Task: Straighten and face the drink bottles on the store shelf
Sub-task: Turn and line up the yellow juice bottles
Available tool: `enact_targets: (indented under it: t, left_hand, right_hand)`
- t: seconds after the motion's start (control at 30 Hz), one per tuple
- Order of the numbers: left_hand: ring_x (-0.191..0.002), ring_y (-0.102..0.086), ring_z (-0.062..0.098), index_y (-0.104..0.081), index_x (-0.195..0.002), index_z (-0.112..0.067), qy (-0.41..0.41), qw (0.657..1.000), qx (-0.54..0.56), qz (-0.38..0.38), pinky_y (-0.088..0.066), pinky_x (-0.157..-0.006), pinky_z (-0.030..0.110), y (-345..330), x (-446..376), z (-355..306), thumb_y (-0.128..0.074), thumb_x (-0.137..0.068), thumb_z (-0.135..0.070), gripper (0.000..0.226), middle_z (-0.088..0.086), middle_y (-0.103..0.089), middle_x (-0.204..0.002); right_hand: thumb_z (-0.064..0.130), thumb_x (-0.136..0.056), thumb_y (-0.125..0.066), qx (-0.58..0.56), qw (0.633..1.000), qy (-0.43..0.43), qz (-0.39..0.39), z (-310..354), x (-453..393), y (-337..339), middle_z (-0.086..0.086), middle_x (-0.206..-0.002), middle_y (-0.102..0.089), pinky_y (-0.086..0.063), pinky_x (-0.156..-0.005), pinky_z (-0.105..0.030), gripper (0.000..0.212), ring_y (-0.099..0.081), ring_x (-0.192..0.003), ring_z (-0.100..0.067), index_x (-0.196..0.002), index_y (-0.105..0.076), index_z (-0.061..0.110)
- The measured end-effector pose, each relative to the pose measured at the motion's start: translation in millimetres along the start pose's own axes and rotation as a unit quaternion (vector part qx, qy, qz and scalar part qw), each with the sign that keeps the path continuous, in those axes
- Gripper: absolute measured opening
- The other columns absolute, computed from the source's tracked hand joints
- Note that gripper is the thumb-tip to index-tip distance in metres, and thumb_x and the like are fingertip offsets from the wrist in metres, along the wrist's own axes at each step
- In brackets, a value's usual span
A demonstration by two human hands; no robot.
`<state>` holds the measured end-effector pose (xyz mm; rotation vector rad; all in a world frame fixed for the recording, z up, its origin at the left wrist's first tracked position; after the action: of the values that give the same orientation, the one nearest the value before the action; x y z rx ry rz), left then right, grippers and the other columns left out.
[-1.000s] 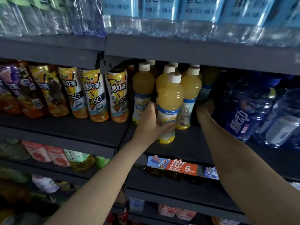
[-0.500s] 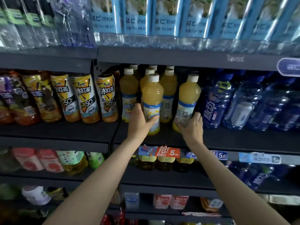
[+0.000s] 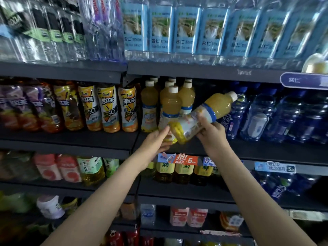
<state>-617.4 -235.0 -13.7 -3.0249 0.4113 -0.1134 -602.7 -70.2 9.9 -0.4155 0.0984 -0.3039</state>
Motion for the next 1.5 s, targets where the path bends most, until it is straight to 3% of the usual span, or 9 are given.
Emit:
enact_targets:
  t: [0.1, 0.27, 0.4, 0.57, 0.77, 0.9, 1.13, 1.3, 1.5]
  left_hand:
    - [-0.087, -0.066, 0.026, -0.058, -0.104, -0.007, 0.096, 0.981, 0.158, 0.057, -0.056, -0.073, 0.031, -6.7, 10.6, -6.2, -0.046, -0.09, -0.047, 0.044, 0.018, -0.066, -0.102]
    - [-0.102, -0.063, 0.027, -0.055, -0.117, -0.005, 0.05, 0.976, 0.197, 0.073, -0.057, -0.08, 0.031, -2.5, 23.7, -12.9, -0.062, -0.082, -0.032, 0.045, 0.02, -0.063, -0.117]
    - [-0.109, -0.053, 0.007, -0.045, -0.126, -0.019, -0.145, 0.987, -0.067, 0.006, -0.045, -0.086, 0.01, 9.1, 30.2, -22.7, -0.078, -0.074, -0.019, 0.061, -0.005, -0.054, -0.122]
    - [-0.119, -0.046, 0.011, -0.04, -0.129, -0.023, -0.353, 0.883, -0.31, 0.004, -0.045, -0.096, 0.022, 11.9, 39.0, -30.3, -0.082, -0.069, -0.015, 0.073, -0.004, -0.045, -0.128]
    - [-0.103, -0.065, 0.017, -0.05, -0.124, -0.012, -0.042, 0.993, -0.002, 0.113, -0.053, -0.088, 0.027, 16.9, 44.1, -22.2, -0.069, -0.073, -0.03, 0.057, 0.009, -0.061, -0.122]
    - [-0.1, -0.064, 0.011, -0.053, -0.113, -0.012, -0.091, 0.992, -0.044, 0.082, -0.052, -0.079, 0.014, 15.9, 45.5, -22.7, -0.069, -0.081, -0.016, 0.037, 0.003, -0.064, -0.114]
    - [-0.112, -0.039, 0.002, -0.043, -0.124, -0.006, -0.398, 0.827, -0.392, -0.06, -0.024, -0.088, -0.004, 12.2, 54.0, -23.7, -0.082, -0.068, -0.014, 0.069, 0.005, -0.048, -0.125]
    - [-0.114, -0.052, 0.009, -0.043, -0.125, -0.019, -0.161, 0.945, -0.276, 0.071, -0.043, -0.098, 0.027, 13.3, 40.0, -15.6, -0.077, -0.072, -0.029, 0.063, -0.009, -0.05, -0.121]
    - [-0.118, -0.052, 0.01, -0.046, -0.132, -0.021, -0.094, 0.961, -0.224, 0.132, -0.042, -0.104, 0.033, 3.1, 34.3, -9.8, -0.076, -0.066, -0.038, 0.075, -0.007, -0.056, -0.127]
  right_hand:
    - [0.022, -0.089, -0.063, -0.052, 0.998, -0.021, 0.037, 7.1, 10.5, -8.6, -0.015, -0.108, -0.069, -0.056, -0.085, -0.033, 0.035, -0.068, -0.098, -0.023, -0.114, -0.055, 0.0]
    - [0.027, -0.091, -0.06, -0.013, 0.996, -0.028, 0.088, 9.8, 23.1, -8.2, -0.012, -0.115, -0.067, -0.054, -0.088, -0.031, 0.034, -0.067, -0.104, -0.021, -0.116, -0.057, 0.004]
    - [0.026, -0.09, -0.063, -0.03, 0.995, -0.085, 0.05, 11.5, 24.9, -8.0, -0.02, -0.109, -0.066, -0.058, -0.07, -0.031, 0.035, -0.068, -0.094, -0.025, -0.111, -0.057, -0.001]
    - [0.023, -0.081, -0.072, -0.121, 0.985, -0.12, 0.019, 3.2, 30.2, -13.8, -0.021, -0.11, -0.065, -0.056, -0.075, -0.039, 0.046, -0.065, -0.099, -0.028, -0.115, -0.053, -0.003]
    - [0.016, -0.087, -0.065, -0.083, 0.993, -0.053, 0.067, 12.7, 37.7, -12.7, -0.016, -0.115, -0.067, -0.057, -0.083, -0.033, 0.038, -0.068, -0.101, -0.023, -0.119, -0.055, -0.002]
    - [0.017, -0.09, -0.061, -0.036, 0.995, -0.027, 0.094, 20.0, 43.4, -13.0, -0.013, -0.113, -0.068, -0.056, -0.085, -0.03, 0.031, -0.067, -0.102, -0.022, -0.116, -0.057, 0.0]
    - [0.019, -0.082, -0.071, -0.043, 0.996, -0.068, 0.024, 20.0, 46.4, -8.0, -0.017, -0.105, -0.069, -0.057, -0.077, -0.036, 0.035, -0.068, -0.095, -0.025, -0.108, -0.059, 0.0]
    - [0.001, -0.073, -0.07, 0.029, 0.994, 0.039, 0.097, 29.2, 55.4, -1.6, -0.003, -0.095, -0.072, -0.057, -0.076, -0.028, 0.029, -0.068, -0.092, -0.019, -0.1, -0.061, 0.007]
    - [0.008, -0.07, -0.069, 0.094, 0.969, 0.087, 0.211, 28.6, 59.7, -1.3, -0.007, -0.113, -0.066, -0.053, -0.089, -0.03, 0.043, -0.063, -0.106, -0.02, -0.112, -0.059, 0.01]
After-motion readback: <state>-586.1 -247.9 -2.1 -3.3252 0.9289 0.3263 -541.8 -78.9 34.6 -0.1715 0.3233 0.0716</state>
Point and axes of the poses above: each hand's wrist, its own x-axis away from the middle knuckle, its own y-axis out of the back of the hand, z = x × y, the point moved 3 cm from there along -x, towards the middle knuckle
